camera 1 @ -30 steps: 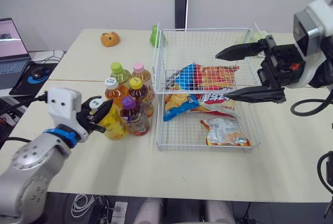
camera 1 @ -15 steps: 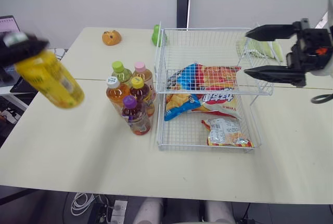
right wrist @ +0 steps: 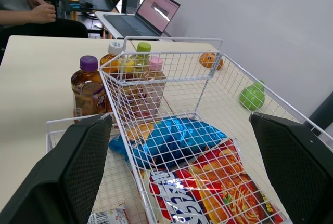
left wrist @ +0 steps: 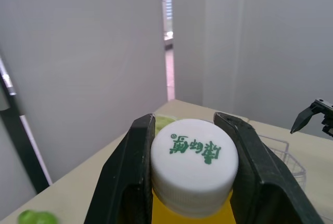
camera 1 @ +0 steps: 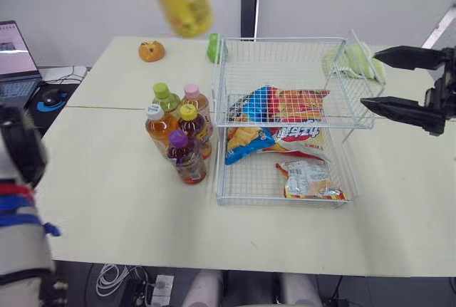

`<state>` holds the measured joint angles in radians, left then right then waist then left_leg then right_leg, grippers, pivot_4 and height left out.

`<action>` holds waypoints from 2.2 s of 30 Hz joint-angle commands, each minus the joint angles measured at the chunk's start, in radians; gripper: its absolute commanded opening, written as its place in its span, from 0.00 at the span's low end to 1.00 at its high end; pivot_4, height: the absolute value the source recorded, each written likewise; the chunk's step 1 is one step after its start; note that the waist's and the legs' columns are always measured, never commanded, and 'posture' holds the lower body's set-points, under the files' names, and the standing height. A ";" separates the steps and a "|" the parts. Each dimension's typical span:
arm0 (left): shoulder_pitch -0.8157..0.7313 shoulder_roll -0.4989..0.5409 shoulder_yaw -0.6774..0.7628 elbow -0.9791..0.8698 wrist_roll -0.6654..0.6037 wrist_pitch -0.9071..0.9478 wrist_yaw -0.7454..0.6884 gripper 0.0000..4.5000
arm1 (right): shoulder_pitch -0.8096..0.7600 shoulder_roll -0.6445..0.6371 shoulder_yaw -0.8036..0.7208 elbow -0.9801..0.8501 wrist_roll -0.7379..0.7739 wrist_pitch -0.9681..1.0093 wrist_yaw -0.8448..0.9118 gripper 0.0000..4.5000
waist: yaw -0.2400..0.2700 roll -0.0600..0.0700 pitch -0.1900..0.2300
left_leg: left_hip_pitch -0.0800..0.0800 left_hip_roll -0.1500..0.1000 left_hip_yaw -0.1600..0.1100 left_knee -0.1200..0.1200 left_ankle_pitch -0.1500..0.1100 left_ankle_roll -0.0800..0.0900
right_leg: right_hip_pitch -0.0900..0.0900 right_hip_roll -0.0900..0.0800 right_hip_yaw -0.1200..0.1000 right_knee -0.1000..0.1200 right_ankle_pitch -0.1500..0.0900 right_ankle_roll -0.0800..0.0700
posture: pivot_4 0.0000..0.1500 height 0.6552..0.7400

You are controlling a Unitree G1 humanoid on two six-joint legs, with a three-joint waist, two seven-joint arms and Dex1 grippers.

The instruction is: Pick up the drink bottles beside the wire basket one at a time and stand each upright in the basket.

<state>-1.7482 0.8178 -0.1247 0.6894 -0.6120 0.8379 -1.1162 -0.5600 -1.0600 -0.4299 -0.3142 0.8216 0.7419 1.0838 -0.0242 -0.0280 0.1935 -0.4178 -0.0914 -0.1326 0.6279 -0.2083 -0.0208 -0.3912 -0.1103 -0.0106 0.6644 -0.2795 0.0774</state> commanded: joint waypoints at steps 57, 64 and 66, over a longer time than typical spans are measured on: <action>0.025 -0.321 0.201 0.200 0.425 -0.455 -0.164 0.99 | 0.181 -0.071 -0.252 -0.248 0.255 0.060 -0.374 1.00 | -0.017 -0.001 0.002 | -0.013 -0.003 0.001 0.017 -0.001 0.004 | -0.015 -0.004 0.002 0.018 0.001 0.003 | 1.00 1.00; 0.352 -0.032 0.289 -0.233 0.379 -0.245 -0.088 0.99 | 0.058 -0.134 -0.088 -0.165 0.245 0.023 -0.238 1.00 | -0.032 -0.001 0.002 | -0.013 -0.001 -0.002 0.018 -0.001 0.004 | -0.015 -0.002 0.002 0.018 0.002 0.002 | 1.00 1.00; 0.482 0.055 0.353 -0.335 0.372 -0.225 -0.050 0.99 | -0.020 -0.123 0.001 -0.136 0.230 0.005 -0.202 1.00 | -0.033 -0.001 0.002 | -0.013 -0.001 -0.001 0.018 -0.001 0.004 | -0.015 -0.002 0.003 0.017 0.003 0.002 | 1.00 1.00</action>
<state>-1.3028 0.8164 0.1577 0.4599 -0.2187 0.5898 -1.2004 -0.5330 -1.1750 -0.4683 -0.4664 1.0667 0.7797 0.8517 -0.0574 -0.0288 0.1958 -0.4304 -0.0922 -0.1338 0.6456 -0.2092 -0.0172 -0.4062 -0.1122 -0.0076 0.6820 -0.2769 0.0788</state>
